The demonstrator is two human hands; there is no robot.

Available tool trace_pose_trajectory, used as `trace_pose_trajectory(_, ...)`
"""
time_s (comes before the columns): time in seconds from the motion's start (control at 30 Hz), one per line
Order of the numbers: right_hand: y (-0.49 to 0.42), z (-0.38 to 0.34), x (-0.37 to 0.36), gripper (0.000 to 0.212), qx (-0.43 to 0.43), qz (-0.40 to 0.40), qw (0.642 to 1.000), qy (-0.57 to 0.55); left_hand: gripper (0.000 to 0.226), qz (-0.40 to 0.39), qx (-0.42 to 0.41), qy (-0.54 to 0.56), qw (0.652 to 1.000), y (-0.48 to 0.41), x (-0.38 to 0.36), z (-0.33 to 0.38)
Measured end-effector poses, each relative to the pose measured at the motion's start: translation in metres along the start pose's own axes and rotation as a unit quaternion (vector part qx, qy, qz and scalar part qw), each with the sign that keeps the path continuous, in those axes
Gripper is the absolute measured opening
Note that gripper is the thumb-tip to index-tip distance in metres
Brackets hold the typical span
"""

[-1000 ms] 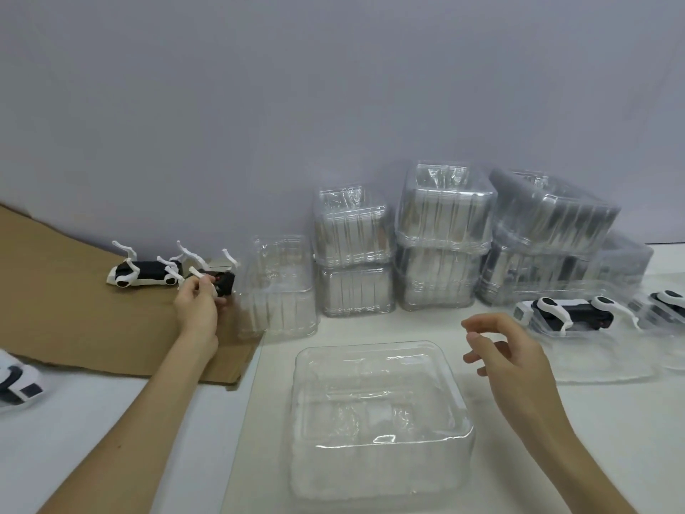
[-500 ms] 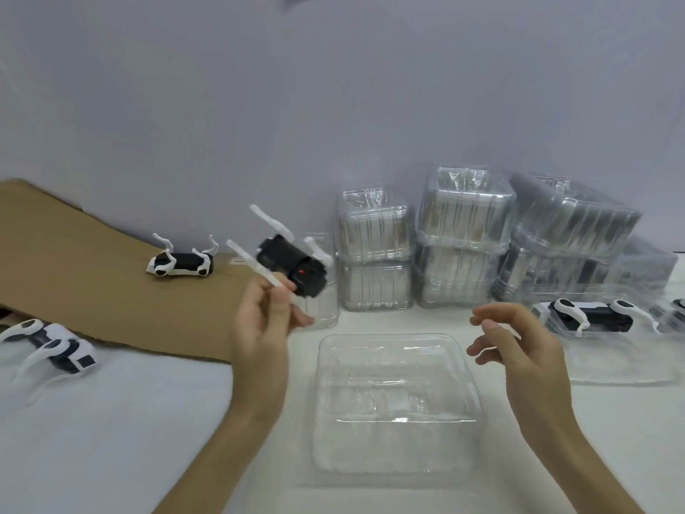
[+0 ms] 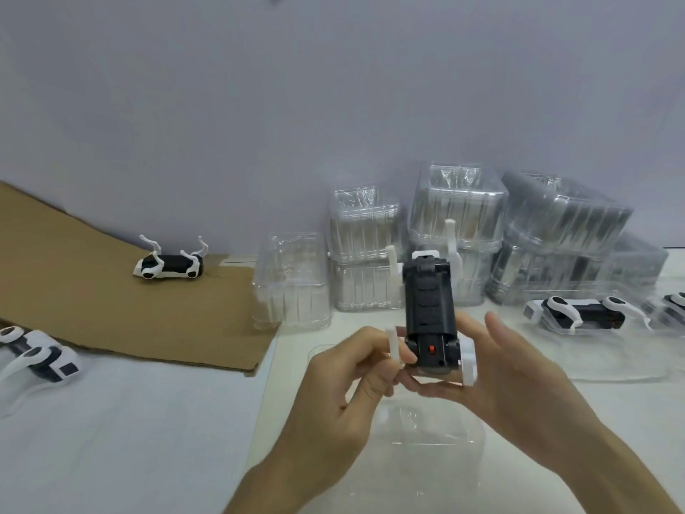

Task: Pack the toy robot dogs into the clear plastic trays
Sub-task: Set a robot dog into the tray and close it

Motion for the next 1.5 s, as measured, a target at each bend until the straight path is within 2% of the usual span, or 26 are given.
trace_pose_trajectory(0.1,0.001,-0.001,-0.011,0.062,0.012,-0.017,0.999,0.025,0.013,-0.032,0.009,-0.017,0.999,0.002,-0.002,0.001)
trace_pose_trajectory(0.2,0.001,0.0,-0.014,0.066,0.016,-0.001,1.0,0.002,0.018,-0.048,0.035,0.04,0.997,0.003,0.003,0.0)
trace_pose_trajectory(0.3,0.0,0.001,-0.008,0.077,0.021,0.047,0.998,-0.032,0.026,0.004,0.062,0.137,0.989,-0.002,0.02,-0.006)
trace_pose_trajectory(0.37,0.001,-0.002,-0.008,0.077,0.045,0.061,0.997,0.008,0.029,0.059,0.104,0.184,0.976,-0.006,0.033,-0.017)
trace_pose_trajectory(0.43,0.001,-0.007,-0.008,0.078,0.081,0.085,0.991,0.063,0.05,0.083,0.168,0.222,0.957,-0.009,0.039,-0.031)
trace_pose_trajectory(0.5,0.002,-0.014,-0.007,0.075,0.129,0.114,0.977,0.128,0.084,0.058,0.213,0.218,0.951,-0.012,0.038,-0.042)
trace_pose_trajectory(0.57,0.005,-0.021,-0.008,0.065,0.169,0.12,0.959,0.195,0.1,0.014,0.221,0.215,0.951,-0.012,0.035,-0.044)
trace_pose_trajectory(0.67,0.007,-0.025,-0.017,0.06,0.2,0.095,0.94,0.26,0.078,-0.058,0.19,0.179,0.964,-0.009,0.026,-0.035)
trace_pose_trajectory(0.77,0.008,-0.022,-0.024,0.061,0.215,0.067,0.929,0.294,0.06,-0.054,0.18,0.146,0.971,-0.005,0.024,-0.031)
trace_pose_trajectory(1.0,0.007,-0.019,-0.017,0.085,0.19,0.087,0.952,0.223,0.069,-0.076,0.18,0.179,0.964,-0.003,0.023,-0.023)
trace_pose_trajectory(1.13,0.007,-0.018,-0.016,0.081,0.179,0.085,0.957,0.21,0.059,-0.036,0.153,0.194,0.968,-0.002,0.022,-0.018)
trace_pose_trajectory(1.23,0.007,-0.015,-0.018,0.076,0.16,0.077,0.964,0.198,0.066,-0.014,0.137,0.213,0.967,-0.001,0.023,-0.015)
trace_pose_trajectory(1.37,0.006,-0.016,-0.019,0.064,0.151,0.059,0.967,0.195,0.066,-0.013,0.119,0.221,0.968,-0.001,0.023,-0.011)
trace_pose_trajectory(1.5,0.007,-0.015,-0.017,0.058,0.179,0.071,0.96,0.205,0.068,-0.016,0.125,0.213,0.969,0.0,0.022,-0.015)
Point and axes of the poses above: each hand's wrist, its own y-axis away from the middle knuckle, its own x-axis out of the back of the hand, z = x × y, the point moved 7 cm from there along -y, towards the middle knuckle, and after that the axes turned 10 degrees about x, right-handed, at the moved point
